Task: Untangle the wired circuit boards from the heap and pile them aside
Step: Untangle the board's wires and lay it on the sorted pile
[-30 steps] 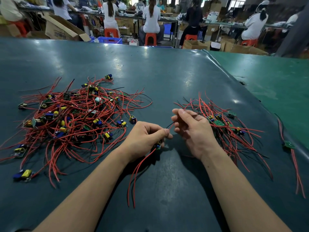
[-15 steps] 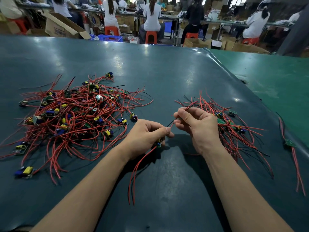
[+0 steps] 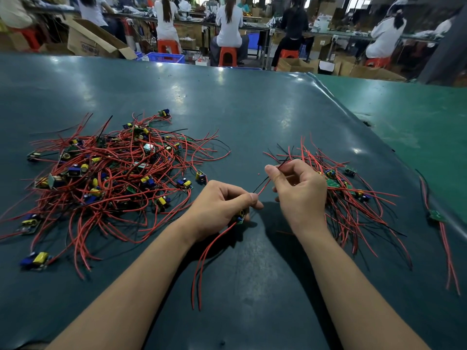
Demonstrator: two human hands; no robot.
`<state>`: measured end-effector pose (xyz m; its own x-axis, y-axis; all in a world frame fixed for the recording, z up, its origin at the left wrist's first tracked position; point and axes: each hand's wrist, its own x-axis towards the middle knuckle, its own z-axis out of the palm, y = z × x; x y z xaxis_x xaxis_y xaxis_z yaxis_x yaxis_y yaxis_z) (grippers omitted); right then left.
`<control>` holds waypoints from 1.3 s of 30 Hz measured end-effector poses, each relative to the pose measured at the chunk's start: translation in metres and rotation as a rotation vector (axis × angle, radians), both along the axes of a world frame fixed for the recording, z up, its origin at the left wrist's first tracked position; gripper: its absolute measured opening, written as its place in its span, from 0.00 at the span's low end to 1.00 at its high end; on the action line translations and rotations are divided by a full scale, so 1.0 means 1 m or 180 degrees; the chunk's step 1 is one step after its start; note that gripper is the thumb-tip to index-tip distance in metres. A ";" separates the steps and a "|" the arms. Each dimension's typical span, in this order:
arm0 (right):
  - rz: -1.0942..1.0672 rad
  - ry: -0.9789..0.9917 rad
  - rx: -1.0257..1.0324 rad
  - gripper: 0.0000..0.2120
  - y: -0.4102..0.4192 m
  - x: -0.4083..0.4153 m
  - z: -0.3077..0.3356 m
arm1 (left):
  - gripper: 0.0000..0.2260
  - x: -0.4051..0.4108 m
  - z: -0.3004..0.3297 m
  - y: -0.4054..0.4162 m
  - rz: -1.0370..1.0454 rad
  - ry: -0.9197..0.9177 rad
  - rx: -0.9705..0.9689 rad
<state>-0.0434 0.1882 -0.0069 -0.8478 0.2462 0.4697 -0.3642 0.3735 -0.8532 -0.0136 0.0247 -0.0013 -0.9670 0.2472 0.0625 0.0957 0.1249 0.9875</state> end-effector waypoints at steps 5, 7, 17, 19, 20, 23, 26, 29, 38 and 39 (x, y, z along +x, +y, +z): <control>0.0290 -0.0093 -0.0397 0.11 -0.003 0.000 0.004 | 0.10 0.000 0.000 0.000 -0.0012 0.0013 -0.0038; 0.0610 -0.0418 -0.1403 0.11 -0.001 0.000 0.011 | 0.10 0.000 0.000 -0.001 -0.0003 0.0027 -0.0001; 0.0733 -0.0733 -0.2183 0.14 0.002 -0.002 0.014 | 0.10 0.002 0.002 -0.002 -0.0208 -0.0001 -0.0024; 0.0739 -0.0595 -0.2243 0.13 0.002 -0.001 0.014 | 0.10 0.003 0.002 -0.002 -0.0250 0.0008 0.0001; 0.0718 -0.0585 -0.2290 0.13 0.002 -0.001 0.015 | 0.10 0.003 0.002 -0.002 -0.0275 0.0017 -0.0004; 0.0700 -0.0836 -0.2515 0.18 0.003 -0.003 0.017 | 0.10 0.002 0.002 -0.003 -0.0365 0.0047 -0.0063; 0.0681 -0.1123 -0.2758 0.20 0.003 -0.005 0.017 | 0.10 0.003 0.003 -0.002 -0.0436 0.0031 -0.0046; 0.0658 -0.0960 -0.2632 0.20 0.005 -0.007 0.014 | 0.10 0.001 0.005 -0.001 -0.0220 -0.0157 0.0283; 0.1617 -0.0927 -0.0669 0.14 -0.017 0.012 0.003 | 0.15 -0.013 0.013 -0.012 0.0946 -0.1121 0.2748; 0.1807 -0.0983 -0.0882 0.13 -0.019 0.014 0.003 | 0.15 -0.013 0.012 -0.010 0.0919 -0.1035 0.2601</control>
<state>-0.0299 0.1689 -0.0036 -0.9653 -0.1981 0.1705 -0.1641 -0.0485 -0.9853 -0.0261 0.0143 0.0110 -0.9847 -0.0075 -0.1741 -0.1280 -0.6464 0.7521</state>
